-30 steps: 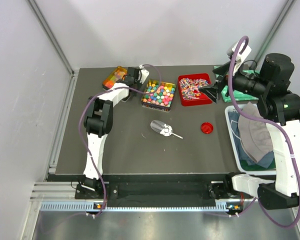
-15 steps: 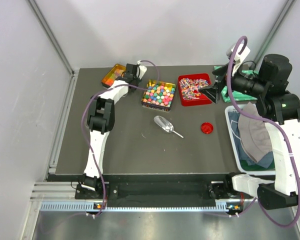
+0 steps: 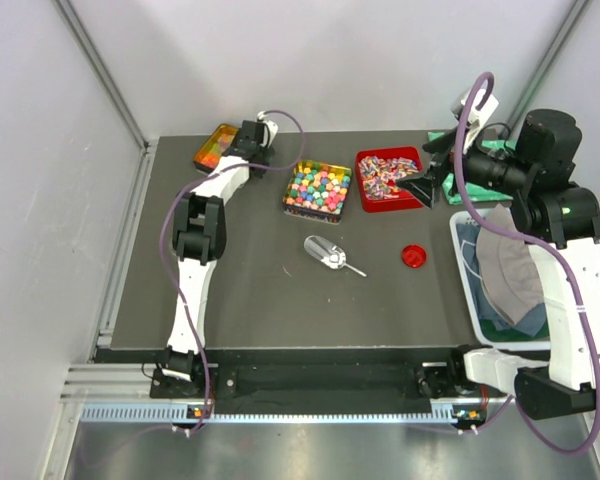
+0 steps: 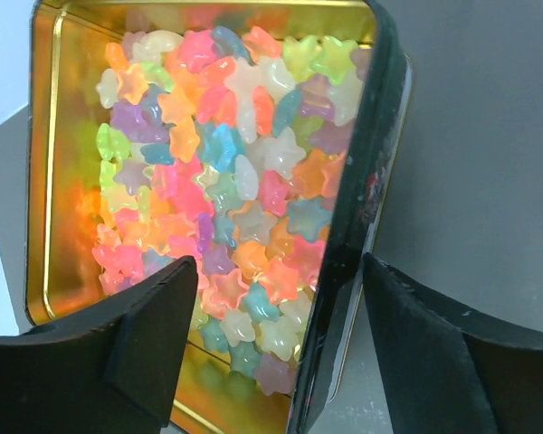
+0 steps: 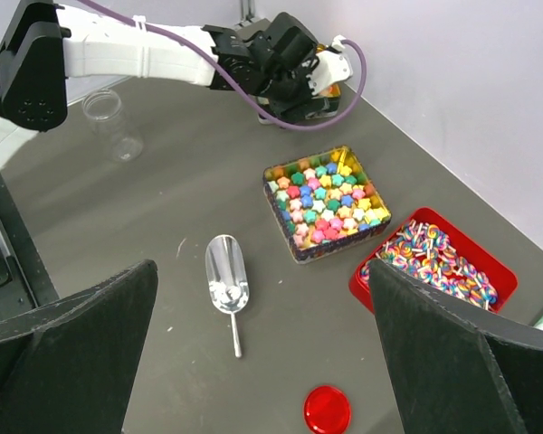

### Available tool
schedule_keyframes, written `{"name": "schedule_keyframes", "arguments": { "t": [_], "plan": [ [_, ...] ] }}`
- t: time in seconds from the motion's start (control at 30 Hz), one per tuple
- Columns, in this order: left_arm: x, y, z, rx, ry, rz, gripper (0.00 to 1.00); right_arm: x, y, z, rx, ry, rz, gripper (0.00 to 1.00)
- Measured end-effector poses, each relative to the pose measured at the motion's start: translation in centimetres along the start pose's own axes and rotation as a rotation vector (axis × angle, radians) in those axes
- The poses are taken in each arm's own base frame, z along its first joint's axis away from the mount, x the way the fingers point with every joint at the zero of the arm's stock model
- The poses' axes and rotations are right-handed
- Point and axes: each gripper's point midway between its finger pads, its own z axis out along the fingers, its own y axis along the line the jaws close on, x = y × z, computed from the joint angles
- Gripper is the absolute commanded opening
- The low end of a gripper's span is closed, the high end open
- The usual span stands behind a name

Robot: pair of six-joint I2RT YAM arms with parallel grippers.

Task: Pack the candies
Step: Move the storage box to the center of the board.

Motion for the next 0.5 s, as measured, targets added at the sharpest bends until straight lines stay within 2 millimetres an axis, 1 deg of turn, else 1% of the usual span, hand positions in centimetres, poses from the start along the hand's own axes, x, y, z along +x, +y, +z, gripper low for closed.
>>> {"name": "schedule_keyframes", "arguments": {
  "t": [0.07,0.1,0.17,0.2,0.27,0.37,0.4,0.43,0.5],
  "plan": [
    [-0.1,0.1,0.0,-0.004,0.000,-0.010,0.85,0.1,0.0,0.0,-0.001,0.001,0.002,0.99],
    [-0.1,0.1,-0.1,-0.003,0.000,-0.016,0.90,0.1,0.0,0.0,-0.001,0.002,0.003,0.99],
    [-0.1,-0.2,-0.2,0.011,0.001,-0.024,0.92,0.2,0.0,0.1,-0.002,0.002,0.004,0.99],
    [-0.1,-0.5,-0.3,0.025,0.001,-0.030,0.98,0.1,0.0,0.0,-0.001,0.001,0.003,0.99],
    [0.1,-1.3,-0.9,0.067,0.005,-0.037,0.99,0.1,0.1,0.0,-0.003,0.000,0.002,0.99],
    [0.7,-2.4,-3.1,0.130,0.016,-0.039,0.99,0.1,0.1,0.0,-0.003,-0.001,0.001,0.99],
    [0.5,-2.7,-4.3,0.151,0.008,-0.040,0.99,0.0,0.1,0.0,-0.005,-0.002,0.001,0.99],
    [0.2,-3.0,-5.4,0.171,0.001,-0.041,0.99,0.0,0.1,0.0,-0.006,-0.002,0.001,0.99],
    [-1.4,-3.5,-8.0,0.209,-0.042,-0.053,0.99,0.0,0.2,0.0,-0.009,-0.004,0.001,0.99]
  ]
}}
